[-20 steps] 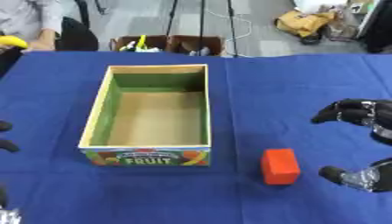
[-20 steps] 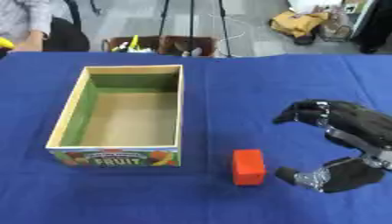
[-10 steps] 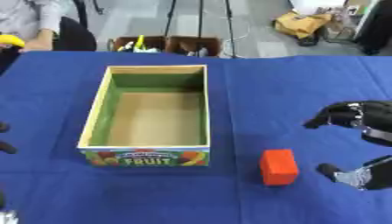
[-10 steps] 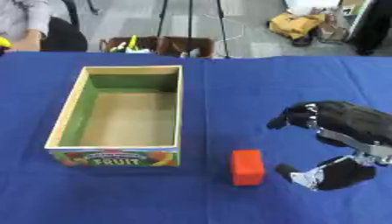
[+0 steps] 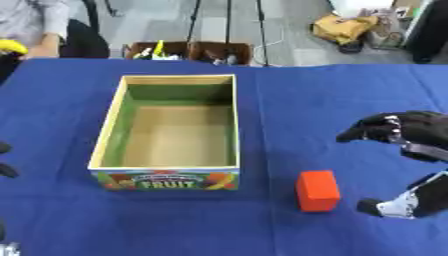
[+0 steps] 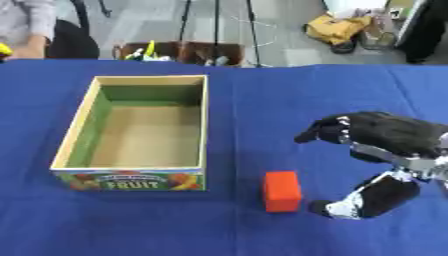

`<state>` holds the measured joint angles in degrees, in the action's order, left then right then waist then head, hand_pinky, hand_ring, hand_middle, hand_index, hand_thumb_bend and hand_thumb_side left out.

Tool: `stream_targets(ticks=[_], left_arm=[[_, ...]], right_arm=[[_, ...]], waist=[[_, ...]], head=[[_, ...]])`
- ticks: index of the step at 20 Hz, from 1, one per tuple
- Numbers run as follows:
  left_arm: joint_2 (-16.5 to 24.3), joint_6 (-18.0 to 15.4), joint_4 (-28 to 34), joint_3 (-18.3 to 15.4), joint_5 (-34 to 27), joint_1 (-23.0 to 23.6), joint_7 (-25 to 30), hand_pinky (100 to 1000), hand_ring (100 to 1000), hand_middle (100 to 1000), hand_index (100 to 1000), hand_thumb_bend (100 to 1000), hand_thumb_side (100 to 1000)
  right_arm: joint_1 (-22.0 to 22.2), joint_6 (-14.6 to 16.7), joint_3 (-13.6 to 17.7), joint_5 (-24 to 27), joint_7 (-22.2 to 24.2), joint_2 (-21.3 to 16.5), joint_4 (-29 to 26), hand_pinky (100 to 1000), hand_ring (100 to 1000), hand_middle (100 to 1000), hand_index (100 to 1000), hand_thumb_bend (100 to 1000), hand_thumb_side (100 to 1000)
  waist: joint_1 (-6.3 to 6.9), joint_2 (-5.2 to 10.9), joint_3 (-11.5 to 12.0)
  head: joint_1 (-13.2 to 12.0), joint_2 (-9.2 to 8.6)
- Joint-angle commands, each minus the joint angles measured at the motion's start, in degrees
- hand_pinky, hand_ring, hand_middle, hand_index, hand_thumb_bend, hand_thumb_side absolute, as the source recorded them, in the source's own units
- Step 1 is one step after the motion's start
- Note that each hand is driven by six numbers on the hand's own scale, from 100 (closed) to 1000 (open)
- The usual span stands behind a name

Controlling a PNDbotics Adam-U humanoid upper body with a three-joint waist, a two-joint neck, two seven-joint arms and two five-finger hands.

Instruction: Pick up objects on the table and place them in the box.

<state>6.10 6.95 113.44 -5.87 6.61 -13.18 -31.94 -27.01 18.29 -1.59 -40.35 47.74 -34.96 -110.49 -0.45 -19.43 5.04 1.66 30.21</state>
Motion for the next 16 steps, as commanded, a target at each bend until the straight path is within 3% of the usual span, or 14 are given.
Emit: stream_targets(ticks=[1, 16], left_arm=[[1.19, 0.02, 1.15, 0.19, 0.14, -0.16, 0.22, 267, 501, 545, 411, 100, 835], [1.13, 0.2, 1.15, 0.38, 0.05, -0.27, 0.53, 261, 502, 546, 411, 100, 836]], right_arm=[[-1.65, 5.16, -0.63, -0.95, 4.23, -2.0, 1.65, 749, 871, 809, 949, 555, 621], [-5.86, 6.04, -3.08, -9.36, 4.23, 2.97, 10.19, 710, 842, 796, 919, 499, 608]], waist=[[-0.05, 1.36, 0.02], [-0.31, 1.16, 0.28]], head=[[0.34, 0.0], [1.05, 0.04]])
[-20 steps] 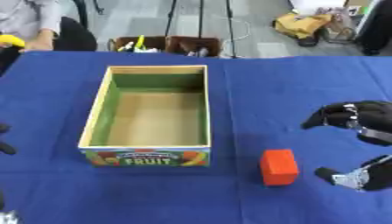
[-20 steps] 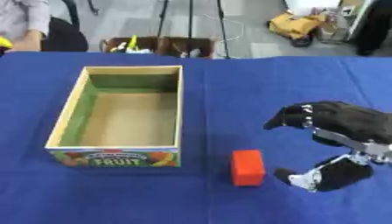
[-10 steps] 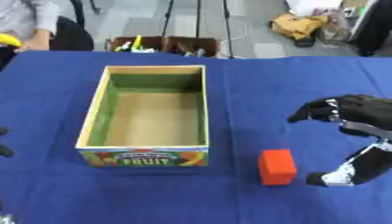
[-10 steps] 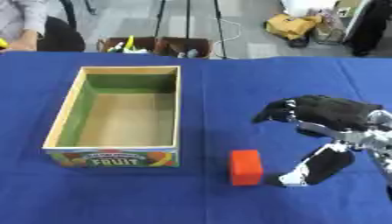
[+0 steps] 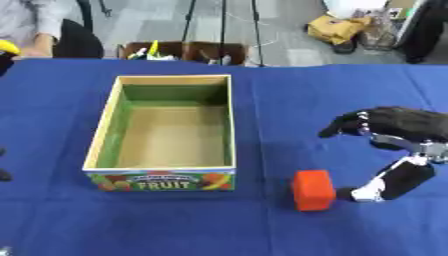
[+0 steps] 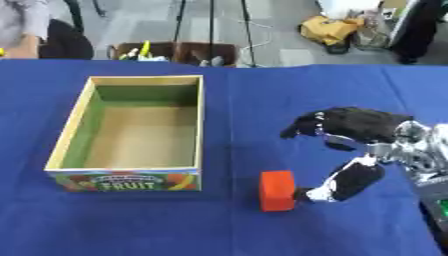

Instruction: Pick up objects on the table and place them in the box.

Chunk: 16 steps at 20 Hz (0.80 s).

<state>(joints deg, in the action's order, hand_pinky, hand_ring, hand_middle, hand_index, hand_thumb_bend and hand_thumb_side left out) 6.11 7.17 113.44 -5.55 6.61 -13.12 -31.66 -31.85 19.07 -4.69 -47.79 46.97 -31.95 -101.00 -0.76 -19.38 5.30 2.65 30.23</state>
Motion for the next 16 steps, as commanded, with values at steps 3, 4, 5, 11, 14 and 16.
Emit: stream_targets(ticks=[3, 4, 5, 11, 14, 16], left_arm=[[1.11, -0.01, 1.15, 0.09, 0.04, -0.42, 0.27, 259, 504, 546, 411, 100, 835], [1.11, -0.02, 1.15, 0.1, 0.04, -0.45, 0.29, 259, 504, 546, 411, 100, 835], [1.11, -0.03, 1.15, 0.11, 0.04, -0.48, 0.29, 259, 504, 546, 411, 100, 835], [1.14, -0.04, 1.15, 0.17, 0.06, -0.53, 0.32, 258, 504, 546, 411, 100, 836], [1.13, -0.06, 1.15, 0.16, 0.07, -0.55, 0.3, 258, 504, 546, 411, 100, 837], [1.11, -0.04, 1.15, 0.18, 0.06, -0.54, 0.31, 258, 504, 547, 411, 100, 837]], right_arm=[[-1.02, 5.62, -0.37, -3.42, 5.0, 1.11, 1.53, 708, 840, 794, 919, 498, 618], [-0.95, 5.78, -0.56, -3.7, 5.0, 1.49, 1.68, 708, 839, 793, 919, 497, 620], [-0.88, 5.93, -0.72, -3.92, 5.0, 1.79, 1.77, 708, 839, 792, 918, 498, 624], [-0.62, 5.98, -1.25, -5.19, 5.0, 3.4, 1.69, 706, 834, 784, 910, 493, 648], [-0.47, 5.84, -1.37, -6.62, 5.0, 4.33, 1.7, 703, 829, 771, 903, 515, 648], [-0.36, 5.75, -1.46, -7.73, 5.0, 4.89, 1.47, 700, 826, 765, 894, 517, 657]], waist=[[-0.07, 1.01, -0.02], [-0.08, 0.98, -0.03], [-0.1, 0.96, -0.04], [-0.17, 1.0, -0.2], [-0.15, 0.97, -0.29], [-0.17, 0.92, -0.33]], head=[[-0.1, -0.01], [-0.15, -0.02], [-0.19, -0.02], [-0.29, -0.18], [-0.29, -0.33], [-0.31, -0.37]])
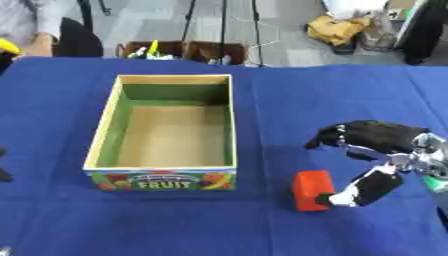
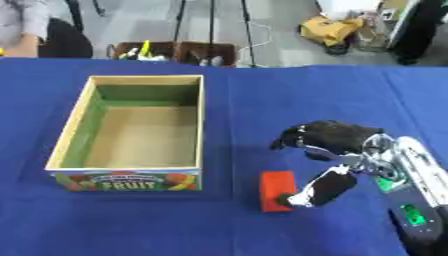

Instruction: Pick up objects on the table and place them in the box.

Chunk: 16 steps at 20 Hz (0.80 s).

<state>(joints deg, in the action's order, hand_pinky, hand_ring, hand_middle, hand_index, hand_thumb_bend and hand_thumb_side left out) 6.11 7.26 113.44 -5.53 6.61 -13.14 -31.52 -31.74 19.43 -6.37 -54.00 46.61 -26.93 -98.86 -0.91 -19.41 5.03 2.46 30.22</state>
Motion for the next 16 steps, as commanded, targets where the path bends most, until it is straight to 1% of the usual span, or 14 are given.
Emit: stream_targets(ticks=[1, 8, 16], left_arm=[[1.1, -0.13, 1.15, 0.17, 0.06, -0.53, 0.18, 258, 504, 547, 411, 100, 837], [1.06, -0.12, 1.15, 0.13, 0.07, -0.54, 0.18, 257, 504, 547, 411, 100, 837], [0.99, -0.1, 1.15, 0.17, 0.03, -0.5, 0.23, 256, 505, 548, 411, 100, 837]], right_arm=[[-0.41, 5.36, 0.15, -1.97, 5.35, 0.09, -0.72, 699, 824, 755, 885, 519, 657], [0.51, 6.03, -0.84, -5.29, 4.84, 0.99, 0.24, 695, 814, 743, 857, 512, 651], [1.16, 7.02, -1.65, -6.64, 4.85, 1.66, 1.56, 692, 805, 724, 835, 497, 650]], waist=[[-0.04, 0.93, -0.07], [-0.12, 0.76, -0.06], [0.04, 0.5, 0.01]], head=[[-0.12, -0.37], [-0.1, -0.51], [0.03, -0.48]])
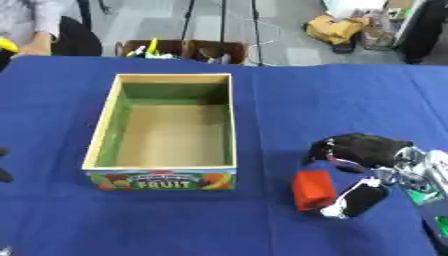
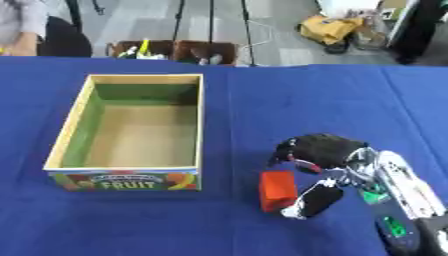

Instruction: Pick up objects on the table and place them in the box.

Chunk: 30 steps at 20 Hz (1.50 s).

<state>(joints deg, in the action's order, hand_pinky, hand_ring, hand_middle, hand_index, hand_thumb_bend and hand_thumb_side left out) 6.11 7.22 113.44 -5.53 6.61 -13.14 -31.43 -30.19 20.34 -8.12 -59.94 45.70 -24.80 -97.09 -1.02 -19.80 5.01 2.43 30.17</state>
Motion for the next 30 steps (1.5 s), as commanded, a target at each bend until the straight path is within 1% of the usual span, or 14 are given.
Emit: stream_targets(ticks=[1, 3, 7, 10, 13, 14, 18, 20, 22, 25, 26, 30], left_arm=[[0.98, -0.06, 1.15, 0.18, 0.02, -0.49, 0.17, 256, 505, 548, 411, 100, 837], [0.97, -0.06, 1.15, 0.18, 0.02, -0.49, 0.17, 256, 505, 548, 410, 100, 837], [0.95, -0.05, 1.15, 0.19, 0.02, -0.45, 0.17, 255, 505, 548, 410, 100, 837], [0.94, -0.04, 1.15, 0.22, 0.02, -0.43, 0.2, 255, 505, 549, 410, 100, 837], [0.94, -0.04, 1.15, 0.23, 0.02, -0.43, 0.22, 255, 506, 549, 410, 100, 836], [0.93, -0.04, 1.15, 0.23, 0.02, -0.42, 0.22, 255, 506, 549, 410, 100, 837], [0.93, -0.02, 1.15, 0.23, 0.01, -0.39, 0.23, 255, 506, 549, 410, 100, 836], [0.94, -0.01, 1.15, 0.24, 0.01, -0.39, 0.23, 255, 506, 549, 410, 100, 836], [0.95, -0.01, 1.15, 0.24, 0.01, -0.39, 0.24, 254, 506, 549, 410, 100, 836], [0.93, 0.05, 1.15, 0.26, 0.0, -0.36, 0.28, 254, 506, 550, 410, 100, 836], [0.94, 0.06, 1.15, 0.26, 0.0, -0.37, 0.27, 254, 506, 550, 410, 100, 836], [0.96, 0.07, 1.15, 0.27, -0.01, -0.35, 0.27, 254, 506, 550, 410, 100, 836]], right_arm=[[-0.34, 6.17, 0.05, -0.75, 5.79, -0.39, -0.08, 691, 804, 719, 831, 493, 650], [-0.27, 6.21, -0.01, -0.82, 5.76, -0.26, 0.14, 690, 802, 714, 827, 484, 649], [-0.2, 5.99, 0.02, -0.76, 5.43, -0.1, 0.58, 685, 791, 686, 805, 437, 641], [-0.22, 5.61, 0.06, -0.59, 4.78, -0.06, 0.66, 676, 780, 654, 783, 371, 631], [-0.26, 5.13, 0.08, -0.47, 3.97, -0.08, 0.62, 669, 771, 627, 767, 338, 623], [-0.26, 4.96, 0.09, -0.4, 3.68, -0.08, 0.62, 664, 764, 614, 757, 314, 619], [-0.26, 4.27, 0.07, 0.05, 2.48, -0.12, 0.51, 648, 743, 574, 724, 272, 600], [-0.24, 3.99, 0.04, 0.22, 1.98, -0.15, 0.46, 646, 741, 568, 718, 264, 599], [-0.21, 3.67, 0.06, 0.41, 1.47, -0.16, 0.32, 630, 721, 533, 675, 197, 584], [-0.21, 2.89, 0.1, 0.96, 0.37, -0.25, -0.21, 615, 704, 508, 645, 135, 549], [-0.25, 2.62, 0.12, 1.19, 0.02, -0.31, -0.41, 612, 700, 505, 639, 101, 536], [-0.63, 1.62, 0.29, 2.65, -1.39, -0.86, -1.62, 603, 685, 488, 618, 100, 521]], waist=[[0.18, 0.87, 0.04], [0.21, 0.85, 0.08], [0.31, 0.79, 0.17], [0.38, 0.71, 0.17], [0.41, 0.64, 0.17], [0.43, 0.64, 0.18], [0.47, 0.62, 0.2], [0.5, 0.61, 0.16], [0.51, 0.58, 0.1], [0.52, 0.53, 0.05], [0.51, 0.53, 0.04], [0.48, 0.61, 0.08]], head=[[0.09, -0.43], [0.16, -0.44], [0.29, -0.49], [0.33, -0.44], [0.38, -0.39], [0.38, -0.36], [0.42, -0.38], [0.45, -0.4], [0.43, -0.4], [0.39, -0.36], [0.38, -0.35], [0.33, -0.3]])
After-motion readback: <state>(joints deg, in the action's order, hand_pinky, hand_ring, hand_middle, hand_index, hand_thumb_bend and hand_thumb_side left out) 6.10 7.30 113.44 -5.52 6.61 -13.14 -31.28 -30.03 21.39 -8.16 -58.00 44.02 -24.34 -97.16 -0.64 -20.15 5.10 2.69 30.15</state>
